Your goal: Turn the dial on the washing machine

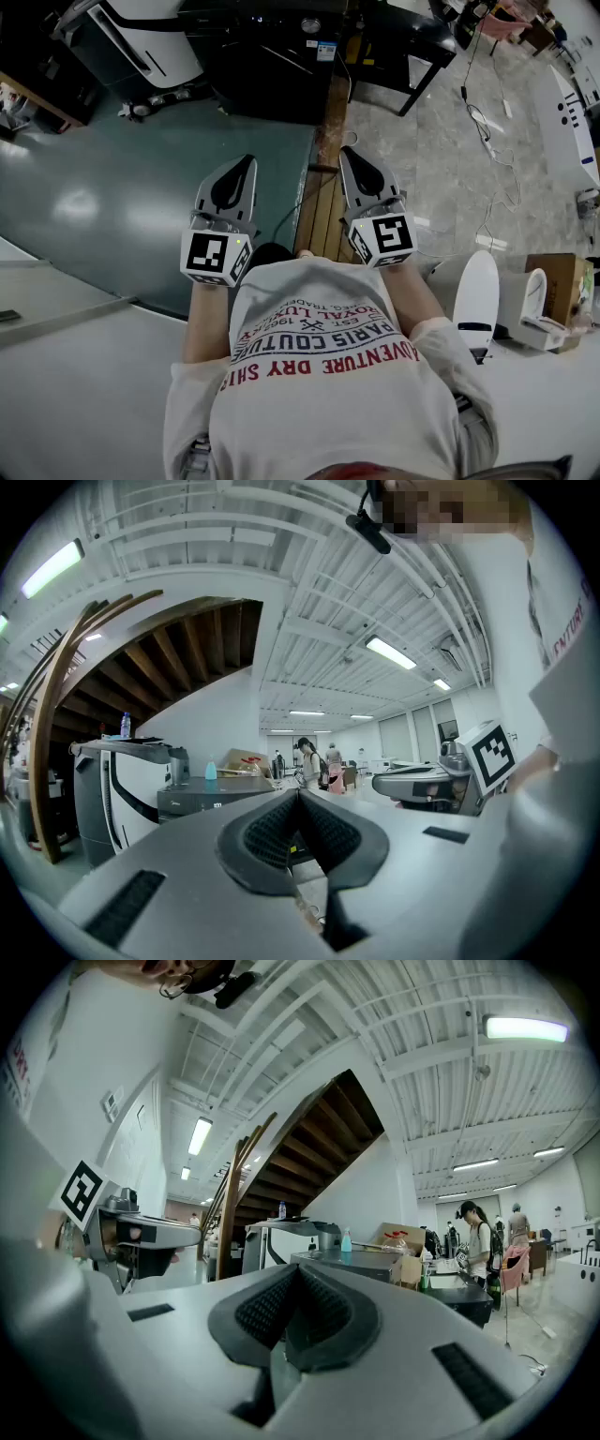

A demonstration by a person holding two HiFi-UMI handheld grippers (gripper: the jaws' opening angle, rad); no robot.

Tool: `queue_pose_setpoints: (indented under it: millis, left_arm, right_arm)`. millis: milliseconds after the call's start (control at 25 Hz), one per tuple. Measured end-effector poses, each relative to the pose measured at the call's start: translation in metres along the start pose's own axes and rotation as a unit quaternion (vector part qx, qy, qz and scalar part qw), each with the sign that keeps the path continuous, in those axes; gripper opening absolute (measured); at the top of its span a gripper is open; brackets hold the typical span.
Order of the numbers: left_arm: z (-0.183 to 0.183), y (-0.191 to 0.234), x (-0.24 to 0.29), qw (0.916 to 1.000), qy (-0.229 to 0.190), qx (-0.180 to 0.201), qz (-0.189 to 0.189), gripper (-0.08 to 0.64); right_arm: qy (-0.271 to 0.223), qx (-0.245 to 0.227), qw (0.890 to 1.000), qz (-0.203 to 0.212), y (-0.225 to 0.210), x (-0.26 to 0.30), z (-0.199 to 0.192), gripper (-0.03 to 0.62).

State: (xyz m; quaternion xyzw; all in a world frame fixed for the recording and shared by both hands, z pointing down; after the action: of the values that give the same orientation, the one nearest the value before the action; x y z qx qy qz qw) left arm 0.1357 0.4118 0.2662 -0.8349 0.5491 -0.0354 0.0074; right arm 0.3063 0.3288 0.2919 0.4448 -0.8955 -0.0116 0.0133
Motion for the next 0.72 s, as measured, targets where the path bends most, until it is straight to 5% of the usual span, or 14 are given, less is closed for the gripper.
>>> queue_pose_setpoints:
  millis: [720]
  left_arm:
    - [-0.012, 0.021, 0.034, 0.9997, 0.021, -0.014, -0.005, 0.017]
  right_arm:
    - [0.024, 0.008, 1.0, -0.003, -0.017, 0.029, -0.015, 0.028]
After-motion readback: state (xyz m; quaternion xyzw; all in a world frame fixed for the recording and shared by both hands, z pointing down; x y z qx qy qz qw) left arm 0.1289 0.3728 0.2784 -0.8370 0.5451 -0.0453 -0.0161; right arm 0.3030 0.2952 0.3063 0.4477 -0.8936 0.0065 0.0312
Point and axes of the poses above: the fingertips, and each gripper's own axes: x forward along the fingers, y to its left, z out of its top, the point moved 4 cm from there along -x, backward along the fingers, and after that the axes turned 14 degrees about -z, right-handed, at the moved point
